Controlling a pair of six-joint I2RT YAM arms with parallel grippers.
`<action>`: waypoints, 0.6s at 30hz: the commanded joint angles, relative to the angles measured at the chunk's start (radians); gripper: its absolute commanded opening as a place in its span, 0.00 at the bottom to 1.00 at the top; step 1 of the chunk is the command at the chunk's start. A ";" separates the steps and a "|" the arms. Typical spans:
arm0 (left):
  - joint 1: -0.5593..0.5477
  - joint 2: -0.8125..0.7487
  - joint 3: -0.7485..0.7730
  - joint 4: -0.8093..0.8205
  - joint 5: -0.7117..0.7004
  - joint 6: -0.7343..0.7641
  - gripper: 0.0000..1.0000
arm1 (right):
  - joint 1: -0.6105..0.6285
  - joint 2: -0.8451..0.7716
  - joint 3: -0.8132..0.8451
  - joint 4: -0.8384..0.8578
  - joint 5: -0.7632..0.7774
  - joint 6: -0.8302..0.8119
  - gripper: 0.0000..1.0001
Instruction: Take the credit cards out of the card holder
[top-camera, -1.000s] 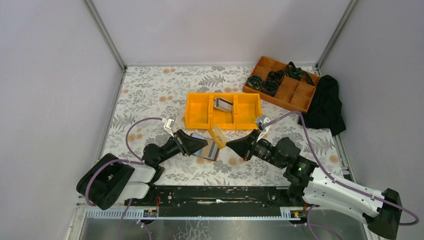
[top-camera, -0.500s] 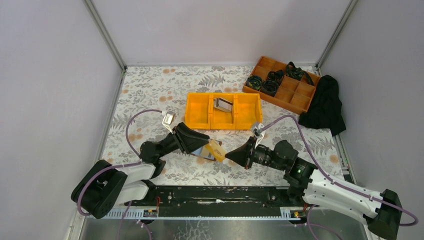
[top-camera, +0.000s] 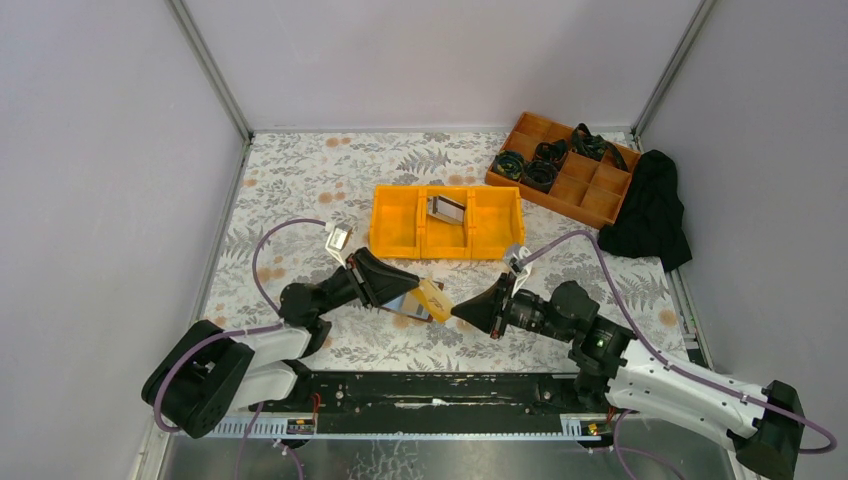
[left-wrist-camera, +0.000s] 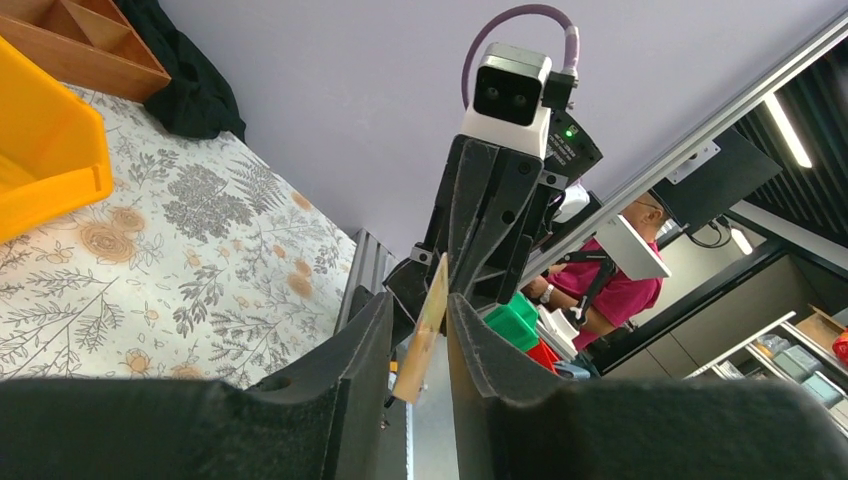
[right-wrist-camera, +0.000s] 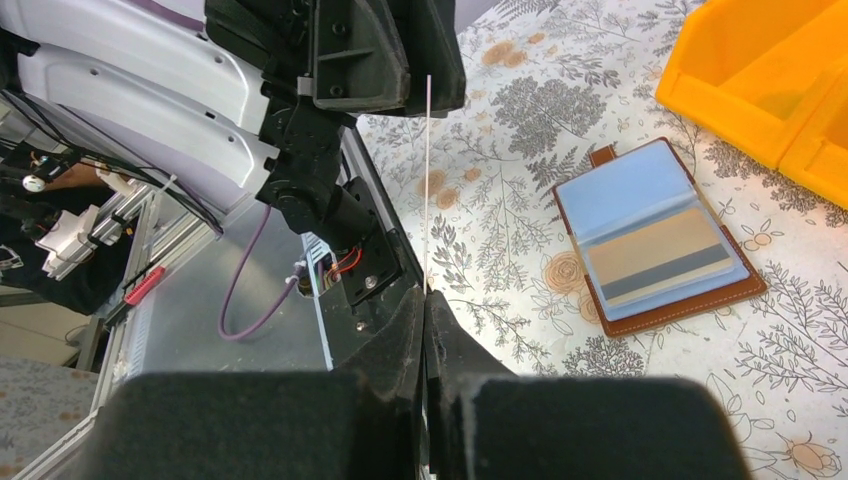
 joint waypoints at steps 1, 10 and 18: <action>-0.013 -0.012 -0.002 0.062 0.019 0.008 0.32 | -0.005 0.022 0.042 0.042 -0.006 -0.010 0.00; -0.017 -0.009 -0.019 0.062 0.029 0.019 0.35 | -0.004 0.026 0.072 0.019 0.028 -0.040 0.00; -0.018 -0.001 -0.023 0.062 0.028 0.031 0.36 | -0.003 0.010 0.079 0.002 0.037 -0.043 0.00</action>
